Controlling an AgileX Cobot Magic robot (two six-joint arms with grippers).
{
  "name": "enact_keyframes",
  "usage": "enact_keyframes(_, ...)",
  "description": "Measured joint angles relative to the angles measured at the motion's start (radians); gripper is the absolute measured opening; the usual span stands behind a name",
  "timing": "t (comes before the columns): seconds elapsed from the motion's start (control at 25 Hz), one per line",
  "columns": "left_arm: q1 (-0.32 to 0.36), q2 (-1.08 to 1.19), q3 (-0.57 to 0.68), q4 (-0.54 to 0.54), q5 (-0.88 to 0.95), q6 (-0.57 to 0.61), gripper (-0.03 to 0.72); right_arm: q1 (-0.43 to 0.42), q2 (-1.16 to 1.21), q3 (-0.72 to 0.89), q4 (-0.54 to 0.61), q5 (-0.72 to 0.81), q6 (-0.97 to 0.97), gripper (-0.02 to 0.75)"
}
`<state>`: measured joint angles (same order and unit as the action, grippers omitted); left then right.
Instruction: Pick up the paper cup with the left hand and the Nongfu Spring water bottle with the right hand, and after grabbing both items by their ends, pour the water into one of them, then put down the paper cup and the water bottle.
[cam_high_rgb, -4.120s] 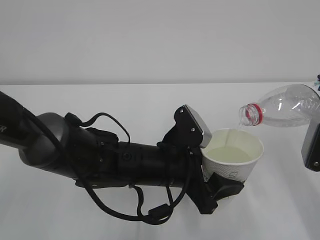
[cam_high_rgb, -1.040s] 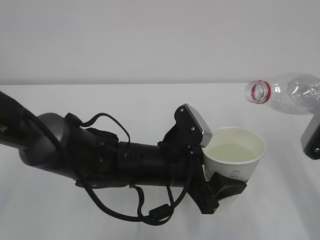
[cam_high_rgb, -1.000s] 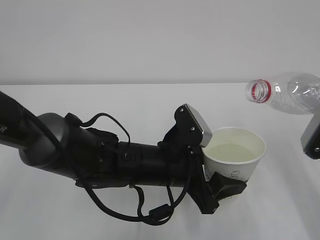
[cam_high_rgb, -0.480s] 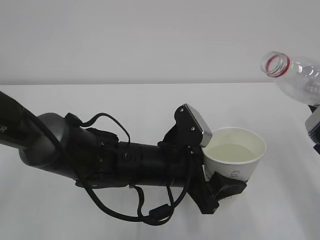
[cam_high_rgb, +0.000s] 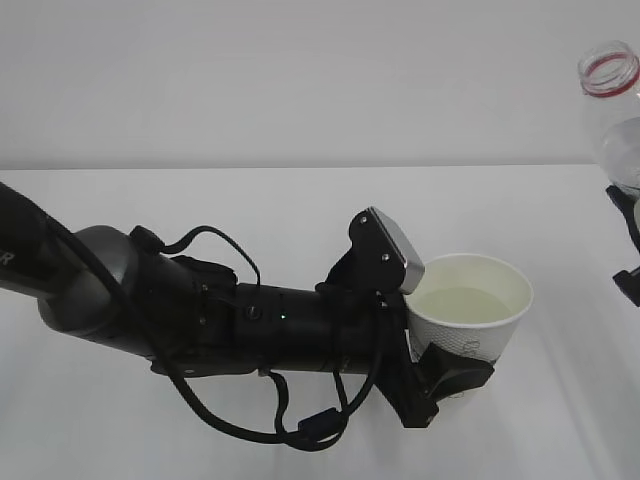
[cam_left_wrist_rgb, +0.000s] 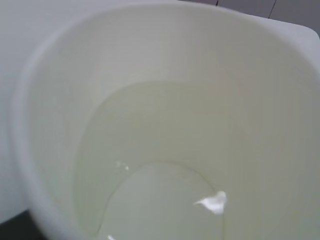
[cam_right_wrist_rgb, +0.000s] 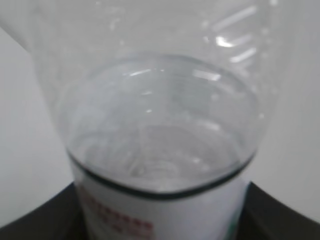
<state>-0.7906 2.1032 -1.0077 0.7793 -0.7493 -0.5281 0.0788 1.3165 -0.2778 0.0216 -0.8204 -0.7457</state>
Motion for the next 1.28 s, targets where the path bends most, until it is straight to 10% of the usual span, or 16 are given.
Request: enact_keyframes(1.28, 0.0, 0.0, 0.0, 0.0, -0.002, 0.0, 0.52, 0.0, 0.0, 0.0, 0.0, -0.004, 0.635, 0.431)
